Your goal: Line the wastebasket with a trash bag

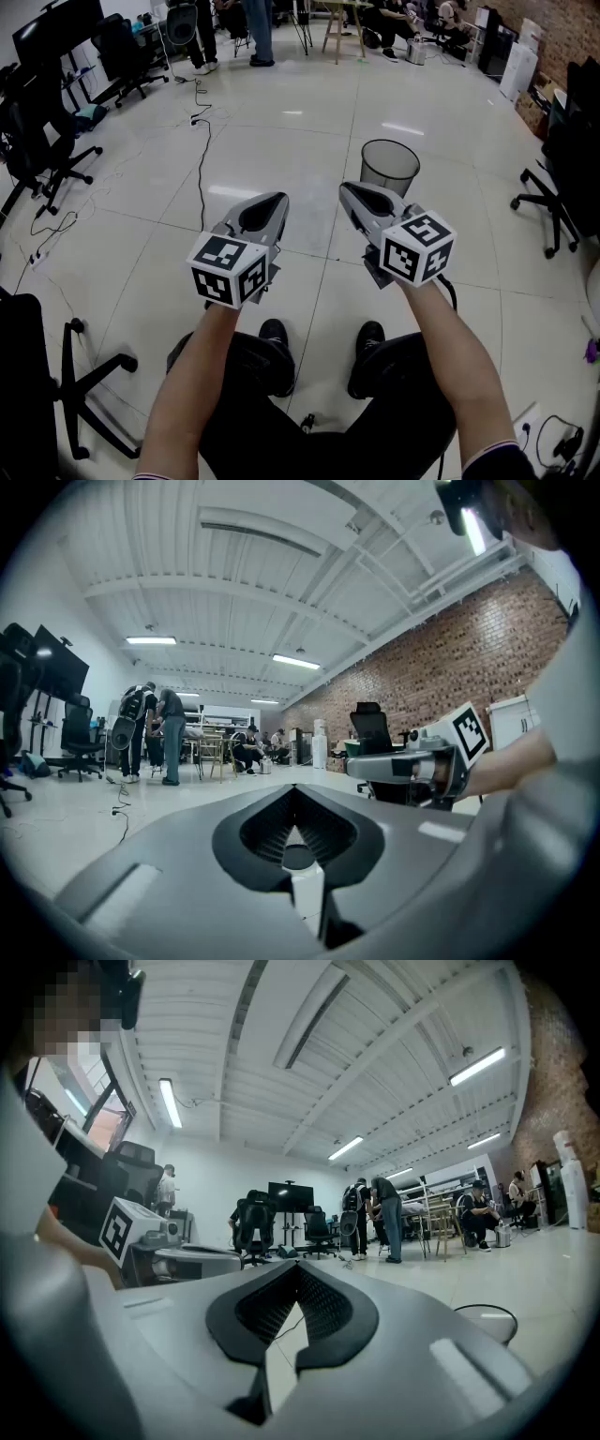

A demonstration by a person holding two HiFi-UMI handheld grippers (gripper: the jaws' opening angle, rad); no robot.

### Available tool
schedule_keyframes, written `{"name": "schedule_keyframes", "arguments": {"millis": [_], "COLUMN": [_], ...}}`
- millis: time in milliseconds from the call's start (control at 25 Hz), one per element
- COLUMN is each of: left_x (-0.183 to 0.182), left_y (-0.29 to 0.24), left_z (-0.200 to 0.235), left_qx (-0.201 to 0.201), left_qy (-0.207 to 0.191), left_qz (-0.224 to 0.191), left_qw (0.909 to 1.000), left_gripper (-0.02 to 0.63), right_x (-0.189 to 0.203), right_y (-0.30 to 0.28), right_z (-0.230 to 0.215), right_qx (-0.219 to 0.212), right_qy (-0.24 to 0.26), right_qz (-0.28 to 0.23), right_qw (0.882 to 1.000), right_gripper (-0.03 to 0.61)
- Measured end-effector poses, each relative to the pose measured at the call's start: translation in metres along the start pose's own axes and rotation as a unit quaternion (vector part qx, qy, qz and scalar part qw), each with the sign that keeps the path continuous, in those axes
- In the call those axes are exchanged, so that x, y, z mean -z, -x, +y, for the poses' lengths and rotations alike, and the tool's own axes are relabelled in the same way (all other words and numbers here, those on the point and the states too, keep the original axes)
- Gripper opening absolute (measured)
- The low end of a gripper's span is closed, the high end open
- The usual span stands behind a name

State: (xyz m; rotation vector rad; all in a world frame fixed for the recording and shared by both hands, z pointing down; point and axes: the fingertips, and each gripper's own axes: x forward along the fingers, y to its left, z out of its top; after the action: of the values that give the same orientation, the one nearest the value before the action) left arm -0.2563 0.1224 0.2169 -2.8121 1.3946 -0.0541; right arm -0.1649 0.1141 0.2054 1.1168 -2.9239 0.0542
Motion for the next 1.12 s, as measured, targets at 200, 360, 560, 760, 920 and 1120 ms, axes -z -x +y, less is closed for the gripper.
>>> {"name": "schedule_keyframes", "arguments": {"millis": [200, 360, 560, 760, 920, 1120], "left_x": [-0.003, -0.010, -0.020, -0.008, 0.000, 0.008], "left_y": [-0.004, -0.009, -0.019, -0.036, -0.052, -0.060], "left_z": [0.002, 0.003, 0.005, 0.026, 0.050, 0.083], "left_qx": [-0.001, 0.001, 0.019, 0.018, 0.020, 0.015], "left_qy": [-0.004, -0.017, -0.040, -0.047, -0.044, -0.040], "left_qz": [-0.002, 0.002, 0.012, 0.026, 0.031, 0.036], "left_qw": [1.0000, 0.9999, 0.9989, 0.9984, 0.9984, 0.9984], "left_gripper": [0.012, 0.012, 0.012, 0.012, 0.012, 0.012], "right_x": [-0.003, -0.007, -0.012, -0.002, 0.002, 0.011], "right_y": [0.002, 0.000, -0.007, -0.025, -0.047, -0.072], "right_z": [-0.006, -0.010, -0.019, -0.037, -0.053, -0.069], "right_qx": [0.007, 0.009, 0.008, 0.011, 0.015, 0.001], "right_qy": [0.006, 0.017, 0.030, 0.028, 0.041, 0.061], "right_qz": [-0.002, 0.001, 0.006, 0.012, 0.016, 0.039], "right_qw": [1.000, 1.000, 1.000, 0.999, 0.999, 0.997], "right_gripper": [0.002, 0.002, 0.002, 0.002, 0.002, 0.002]}}
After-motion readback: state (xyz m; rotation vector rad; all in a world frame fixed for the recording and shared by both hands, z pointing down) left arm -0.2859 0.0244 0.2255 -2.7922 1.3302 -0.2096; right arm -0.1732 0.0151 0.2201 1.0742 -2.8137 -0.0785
